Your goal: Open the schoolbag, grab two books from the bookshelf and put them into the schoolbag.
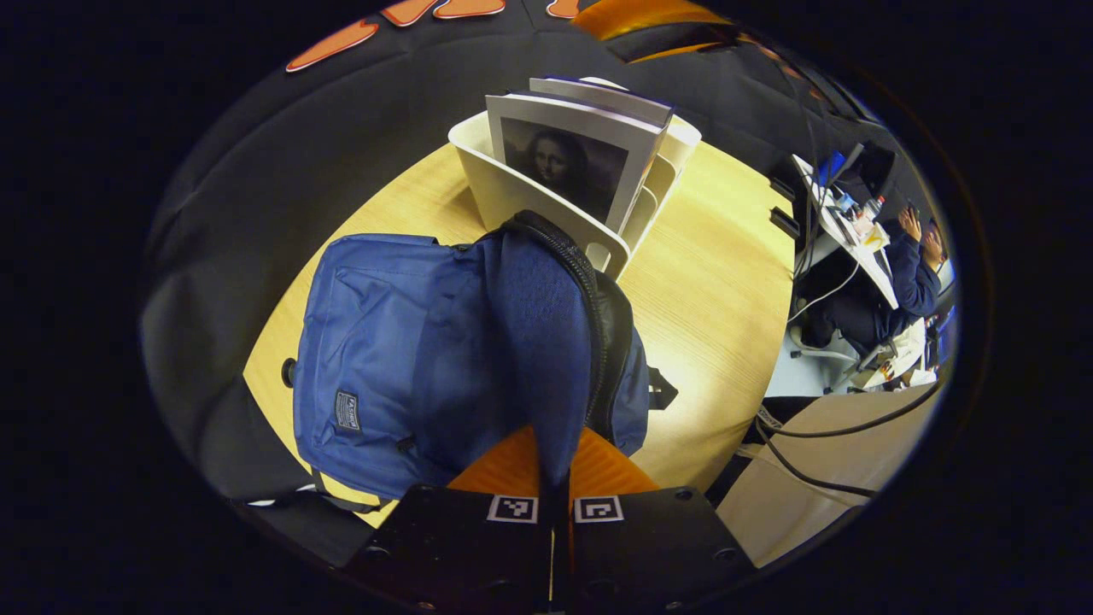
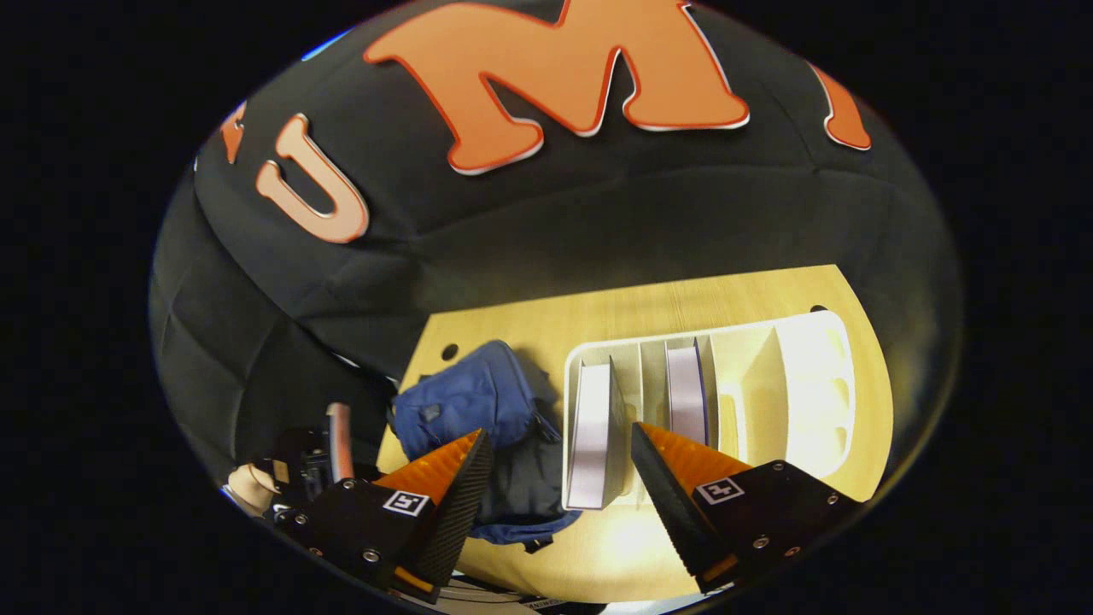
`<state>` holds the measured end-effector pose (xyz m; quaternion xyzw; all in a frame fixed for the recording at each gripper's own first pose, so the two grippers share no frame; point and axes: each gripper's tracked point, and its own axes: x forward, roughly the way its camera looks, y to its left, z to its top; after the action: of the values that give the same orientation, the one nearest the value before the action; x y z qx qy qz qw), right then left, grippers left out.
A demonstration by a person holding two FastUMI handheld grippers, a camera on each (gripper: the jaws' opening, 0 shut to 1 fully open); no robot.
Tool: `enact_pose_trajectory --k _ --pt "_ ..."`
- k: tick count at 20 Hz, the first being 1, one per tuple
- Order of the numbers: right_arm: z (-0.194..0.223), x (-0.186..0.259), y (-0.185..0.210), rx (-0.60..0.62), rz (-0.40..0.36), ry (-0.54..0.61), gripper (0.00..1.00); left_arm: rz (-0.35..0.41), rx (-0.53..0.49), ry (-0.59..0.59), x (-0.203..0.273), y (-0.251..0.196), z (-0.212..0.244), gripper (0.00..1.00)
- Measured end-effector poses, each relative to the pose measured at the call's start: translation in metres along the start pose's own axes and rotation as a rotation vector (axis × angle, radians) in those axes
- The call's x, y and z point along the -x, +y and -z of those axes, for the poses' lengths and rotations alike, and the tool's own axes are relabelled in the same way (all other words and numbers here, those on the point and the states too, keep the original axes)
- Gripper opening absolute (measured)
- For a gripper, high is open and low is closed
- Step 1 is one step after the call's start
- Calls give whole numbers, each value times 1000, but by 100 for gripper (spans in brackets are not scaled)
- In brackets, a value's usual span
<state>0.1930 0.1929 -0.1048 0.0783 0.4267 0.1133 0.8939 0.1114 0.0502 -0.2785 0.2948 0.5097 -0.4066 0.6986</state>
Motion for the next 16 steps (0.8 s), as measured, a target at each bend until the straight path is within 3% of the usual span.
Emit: enact_pose_trajectory --k 3,5,9,10,14,15,16 --pt "5 -34 3 -19 24 113 98 17 0 -18 0 4 2 2" --pt "12 -52 -8 14 80 163 98 36 21 -23 -2 6 4 1" --pt "31 -69 -23 47 142 263 98 61 43 -34 -6 9 6 2" --pt "34 -71 -24 48 144 266 94 62 40 -35 -7 10 6 2" --pt "34 -71 -34 37 194 299 40 54 20 -32 0 8 3 1" --pt "34 -70 -36 34 205 307 38 51 17 -31 2 8 2 2" --pt "38 -70 -35 34 209 316 22 50 17 -29 1 9 2 2"
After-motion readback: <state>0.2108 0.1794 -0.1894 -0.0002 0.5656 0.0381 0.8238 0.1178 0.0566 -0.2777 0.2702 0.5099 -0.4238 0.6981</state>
